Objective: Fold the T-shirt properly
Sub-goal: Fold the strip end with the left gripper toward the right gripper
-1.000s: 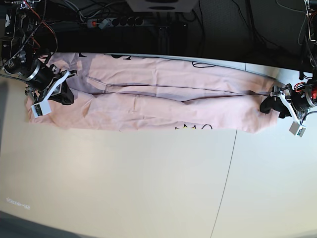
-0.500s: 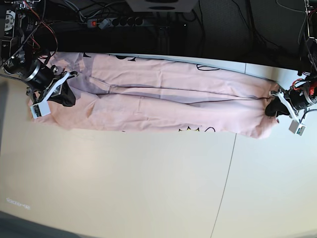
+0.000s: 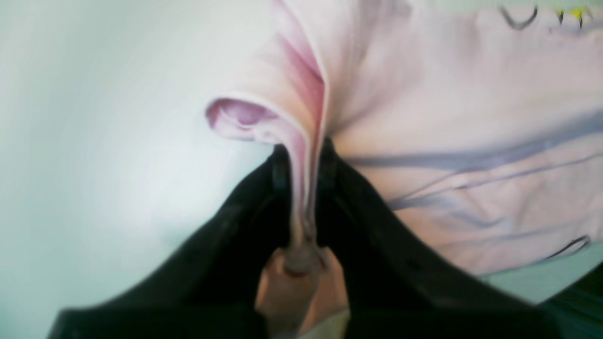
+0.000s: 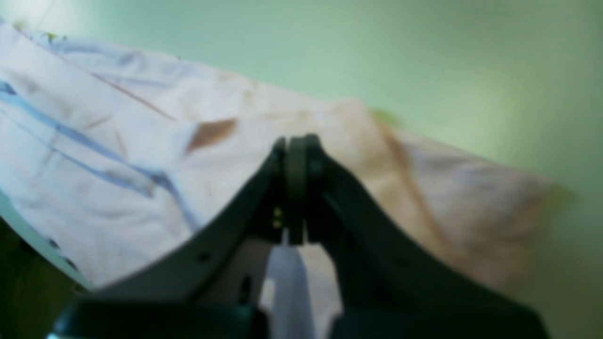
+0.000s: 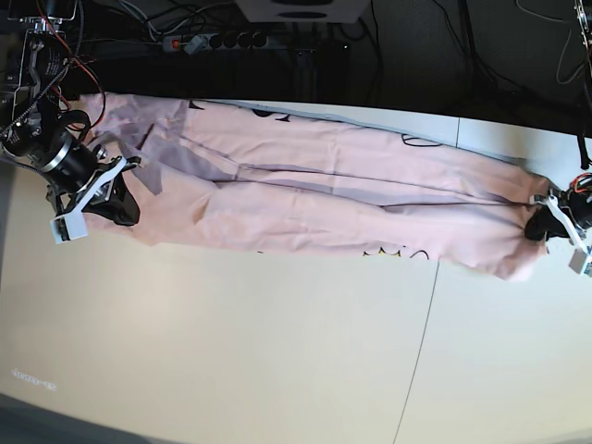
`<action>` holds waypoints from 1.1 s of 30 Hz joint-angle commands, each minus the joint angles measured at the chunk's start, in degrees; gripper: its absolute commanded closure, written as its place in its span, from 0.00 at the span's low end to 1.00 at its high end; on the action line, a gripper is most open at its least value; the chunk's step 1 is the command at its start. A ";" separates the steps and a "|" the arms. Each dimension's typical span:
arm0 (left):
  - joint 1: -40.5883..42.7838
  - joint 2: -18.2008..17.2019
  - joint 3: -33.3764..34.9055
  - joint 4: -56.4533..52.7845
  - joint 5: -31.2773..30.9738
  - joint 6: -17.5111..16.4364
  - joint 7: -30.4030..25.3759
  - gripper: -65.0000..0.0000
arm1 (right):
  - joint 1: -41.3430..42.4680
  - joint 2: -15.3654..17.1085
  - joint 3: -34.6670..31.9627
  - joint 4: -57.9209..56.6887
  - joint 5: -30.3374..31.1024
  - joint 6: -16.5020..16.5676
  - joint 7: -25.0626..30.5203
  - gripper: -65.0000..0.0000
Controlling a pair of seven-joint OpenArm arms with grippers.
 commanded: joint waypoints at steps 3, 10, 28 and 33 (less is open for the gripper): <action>-0.90 -1.75 -6.32 0.55 -1.62 -1.37 -1.27 1.00 | 0.61 0.92 0.55 0.79 0.70 4.46 1.36 1.00; -0.70 -2.03 -7.26 0.87 -8.55 -1.37 2.10 1.00 | 0.61 0.92 0.55 0.79 0.68 4.46 1.38 1.00; -0.76 7.85 17.22 23.69 -6.32 -0.52 6.88 1.00 | 0.59 0.92 0.55 0.79 -0.92 4.46 1.92 1.00; -0.74 13.79 18.78 23.69 -3.43 0.46 5.97 1.00 | 0.59 0.90 0.55 0.79 -0.81 4.46 1.95 1.00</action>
